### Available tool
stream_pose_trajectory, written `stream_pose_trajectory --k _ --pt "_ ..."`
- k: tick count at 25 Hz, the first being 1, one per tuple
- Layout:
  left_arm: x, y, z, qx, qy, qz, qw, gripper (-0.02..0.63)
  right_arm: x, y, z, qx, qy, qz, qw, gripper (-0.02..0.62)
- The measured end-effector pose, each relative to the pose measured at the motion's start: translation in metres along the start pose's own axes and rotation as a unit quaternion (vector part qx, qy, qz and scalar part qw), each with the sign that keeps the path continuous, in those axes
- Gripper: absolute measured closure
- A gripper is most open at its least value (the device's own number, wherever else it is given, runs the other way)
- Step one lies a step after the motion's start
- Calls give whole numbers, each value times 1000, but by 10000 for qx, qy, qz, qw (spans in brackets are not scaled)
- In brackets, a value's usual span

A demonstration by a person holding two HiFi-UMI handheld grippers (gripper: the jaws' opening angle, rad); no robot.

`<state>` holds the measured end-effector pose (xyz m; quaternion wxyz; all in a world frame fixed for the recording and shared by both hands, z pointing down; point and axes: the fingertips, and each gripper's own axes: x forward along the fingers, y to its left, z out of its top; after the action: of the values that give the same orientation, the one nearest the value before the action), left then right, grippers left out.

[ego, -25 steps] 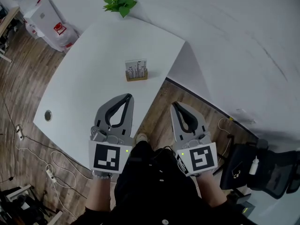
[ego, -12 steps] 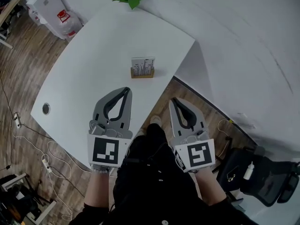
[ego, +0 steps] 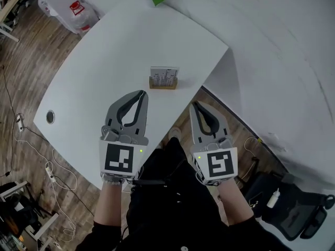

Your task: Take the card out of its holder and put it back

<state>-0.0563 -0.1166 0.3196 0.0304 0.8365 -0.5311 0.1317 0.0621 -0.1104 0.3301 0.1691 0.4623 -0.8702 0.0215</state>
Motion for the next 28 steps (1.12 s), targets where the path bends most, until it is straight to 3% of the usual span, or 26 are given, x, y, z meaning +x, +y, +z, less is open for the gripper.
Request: stream_pose_trajectory --k 7,12,17,20,23,28 --pt "29 6 -20 -101 196 56 9997 591 33 -12 -16 57 192 126 9997 549" --pt "53 8 -40 207 163 -70 9996 589 57 -18 -32 59 321 248 9992 548" --pt "70 14 -56 127 295 -50 9995 588 77 -18 -43 121 471 354 9982 548" --pt "79 15 -67 74 381 -94 9992 541 87 -18 -49 132 492 381 9980 545" --pt "87 16 -77 62 484 -133 9987 520 96 -14 -53 183 505 501 9973 489" --pt "98 18 -91 35 627 -173 9979 511 111 -11 -62 209 596 554 9965 477"
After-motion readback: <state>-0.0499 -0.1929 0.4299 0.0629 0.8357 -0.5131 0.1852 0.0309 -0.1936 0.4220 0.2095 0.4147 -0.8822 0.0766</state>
